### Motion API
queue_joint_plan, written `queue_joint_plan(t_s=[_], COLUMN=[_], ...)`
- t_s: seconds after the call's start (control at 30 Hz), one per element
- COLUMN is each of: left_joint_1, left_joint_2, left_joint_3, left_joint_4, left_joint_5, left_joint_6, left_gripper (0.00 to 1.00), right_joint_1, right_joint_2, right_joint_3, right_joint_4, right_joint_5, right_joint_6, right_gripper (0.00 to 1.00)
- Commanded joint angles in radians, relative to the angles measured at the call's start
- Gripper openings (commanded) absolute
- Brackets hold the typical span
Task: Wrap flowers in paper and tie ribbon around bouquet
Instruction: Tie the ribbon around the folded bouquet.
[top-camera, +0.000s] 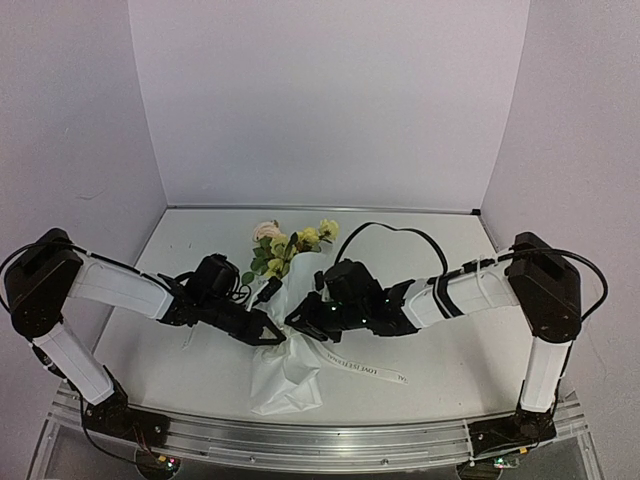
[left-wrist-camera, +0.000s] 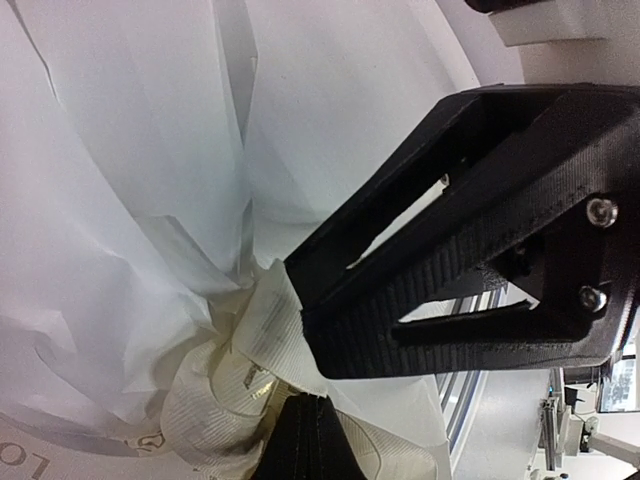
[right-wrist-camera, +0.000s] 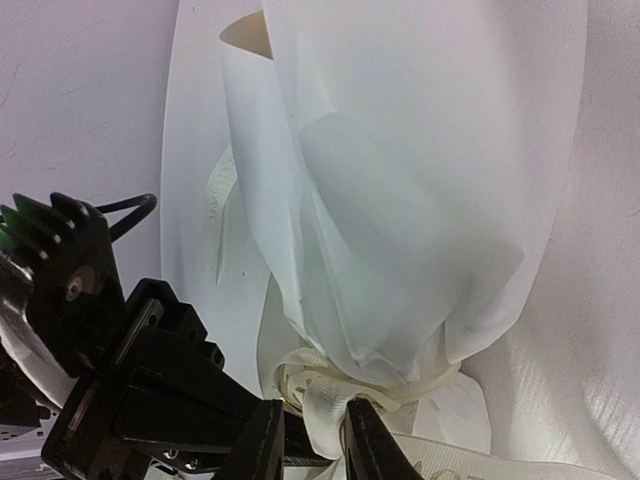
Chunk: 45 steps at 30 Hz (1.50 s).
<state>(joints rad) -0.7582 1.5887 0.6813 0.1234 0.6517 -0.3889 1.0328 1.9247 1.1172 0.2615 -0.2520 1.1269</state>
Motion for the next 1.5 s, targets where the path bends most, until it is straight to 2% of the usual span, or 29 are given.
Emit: queue_joint_plan(t_s=[0.0, 0.23, 0.53, 0.7, 0.87, 1.27, 1.47], left_joint_1=[-0.001, -0.001, 0.0, 0.002, 0.002, -0.007, -0.035], left_joint_2=[-0.032, -0.071, -0.177, -0.191, -0.108, -0.041, -0.079], left_joint_3=[0.039, 0.041, 0.041, 0.076, 0.142, 0.2, 0.232], left_joint_4=[-0.011, -0.014, -0.021, -0.099, -0.219, -0.316, -0.331], left_joint_5=[-0.008, -0.037, -0.081, -0.169, -0.157, -0.176, -0.258], left_joint_6=[0.019, 0.004, -0.017, 0.015, 0.072, 0.125, 0.142], left_gripper=[0.02, 0.08, 0.23, 0.23, 0.23, 0.33, 0.33], right_joint_1=[0.004, 0.012, 0.021, 0.024, 0.026, 0.027, 0.027], right_joint_2=[-0.014, -0.015, -0.019, -0.021, -0.023, -0.026, -0.021], right_joint_3=[-0.017, -0.014, -0.016, -0.024, -0.032, -0.043, -0.035], right_joint_4=[0.004, 0.0, -0.01, -0.011, -0.011, -0.005, -0.004], right_joint_5=[0.015, 0.018, 0.034, 0.041, 0.049, 0.062, 0.055], right_joint_6=[-0.003, -0.016, -0.028, -0.026, -0.025, -0.013, -0.012], right_gripper=[0.18, 0.0, 0.0, 0.0, 0.0, 0.0, 0.0])
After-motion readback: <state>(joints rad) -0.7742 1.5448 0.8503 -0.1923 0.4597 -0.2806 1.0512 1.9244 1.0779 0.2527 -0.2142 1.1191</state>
